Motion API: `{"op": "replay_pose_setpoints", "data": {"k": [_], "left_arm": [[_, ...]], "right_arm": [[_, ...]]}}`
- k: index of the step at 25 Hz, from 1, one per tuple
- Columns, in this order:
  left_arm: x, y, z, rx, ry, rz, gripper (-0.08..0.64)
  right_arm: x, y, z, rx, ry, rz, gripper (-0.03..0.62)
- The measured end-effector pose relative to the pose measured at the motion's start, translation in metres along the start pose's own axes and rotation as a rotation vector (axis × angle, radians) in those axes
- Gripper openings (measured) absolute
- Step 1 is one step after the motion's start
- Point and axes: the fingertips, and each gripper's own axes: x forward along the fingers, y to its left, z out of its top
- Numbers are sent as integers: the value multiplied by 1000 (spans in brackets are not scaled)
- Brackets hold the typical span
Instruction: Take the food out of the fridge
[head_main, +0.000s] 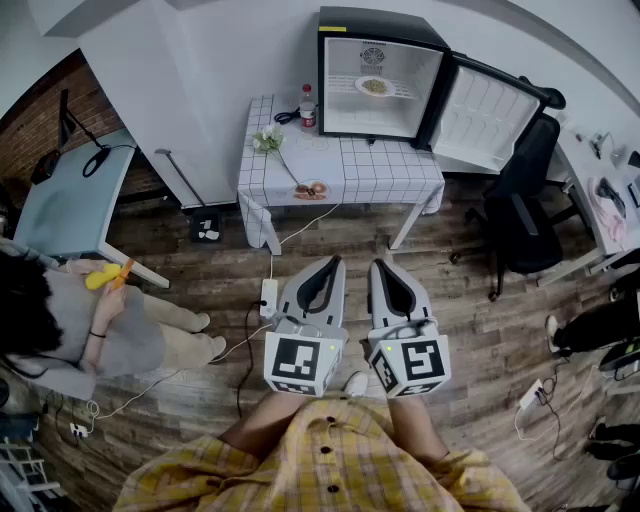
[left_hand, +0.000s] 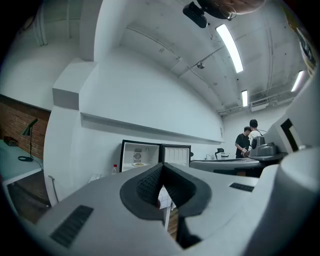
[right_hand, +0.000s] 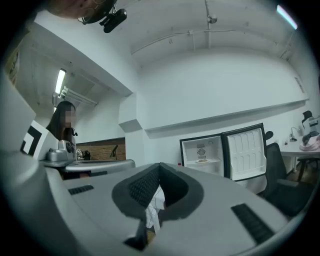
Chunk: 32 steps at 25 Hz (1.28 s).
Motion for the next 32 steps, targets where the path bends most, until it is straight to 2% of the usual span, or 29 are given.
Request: {"op": "replay_pose_setpoints", "data": {"k": [11,15,22,26,32], "left_arm": [[10,-32,-5,45,10,7,6],[20,-49,-8,63,9,23,6],[36,-81,-20,49,19,59,6],[46,-83,-29,57,33,71,6],[80,-76,-39,29,37,85,6]], "right_arm": [[-17,-28,2,27,-24,18,6],[-25,-48,-2,34,-14,21,7],[-45,-93,-6,33,-23,0,7],[-43,-108,-12,48,-18,-1,8],[-19,-130,-19,38,-3,-4,8]]}}
